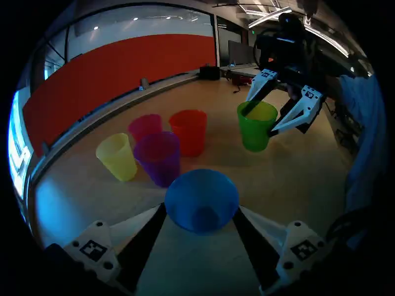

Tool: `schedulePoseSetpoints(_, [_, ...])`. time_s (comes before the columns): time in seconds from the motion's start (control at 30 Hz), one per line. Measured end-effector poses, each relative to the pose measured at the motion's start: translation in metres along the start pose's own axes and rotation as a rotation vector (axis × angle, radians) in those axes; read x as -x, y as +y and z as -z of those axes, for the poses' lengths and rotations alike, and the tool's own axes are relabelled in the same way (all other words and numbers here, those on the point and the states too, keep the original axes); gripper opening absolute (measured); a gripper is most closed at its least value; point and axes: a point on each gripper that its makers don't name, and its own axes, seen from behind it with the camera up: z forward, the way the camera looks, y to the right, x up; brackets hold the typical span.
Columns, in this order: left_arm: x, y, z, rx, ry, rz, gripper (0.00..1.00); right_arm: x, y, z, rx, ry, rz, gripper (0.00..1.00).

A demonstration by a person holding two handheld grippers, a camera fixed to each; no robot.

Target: Pour water

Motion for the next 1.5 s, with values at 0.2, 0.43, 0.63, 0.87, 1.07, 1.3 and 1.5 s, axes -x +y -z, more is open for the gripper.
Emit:
schedulePoseSetpoints(0.2, [0.005,-0.001,0.006,-0.012,-0.011,-0.001,0.97,0.006,0.001,-0.006,0.004,-0.010,0.002,0.90])
schedulePoseSetpoints(0.43, [0.011,0.003,0.015,-0.012,-0.006,0.020,0.98,0.012,0.002,-0.012,0.005,-0.015,-0.010,0.89])
schedulePoseSetpoints(0.63, [0.013,0.004,0.022,-0.016,0.001,0.041,0.98,0.020,0.002,-0.015,0.011,-0.023,-0.012,0.90])
schedulePoseSetpoints(0.87, [0.010,0.005,0.028,-0.021,0.009,0.053,0.97,0.024,0.002,-0.015,0.019,-0.026,-0.013,0.91])
schedulePoseSetpoints(1.07, [0.009,0.003,0.031,-0.026,0.006,0.063,0.98,0.021,0.003,-0.011,0.029,-0.011,-0.034,0.98])
schedulePoseSetpoints(1.3, [0.007,-0.002,0.039,-0.054,0.022,0.071,0.97,0.029,0.003,0.002,0.058,-0.020,-0.046,1.00])
schedulePoseSetpoints(1.5, [0.004,-0.012,0.055,-0.102,0.058,0.104,0.98,0.039,0.003,0.022,0.094,-0.015,-0.056,1.00])
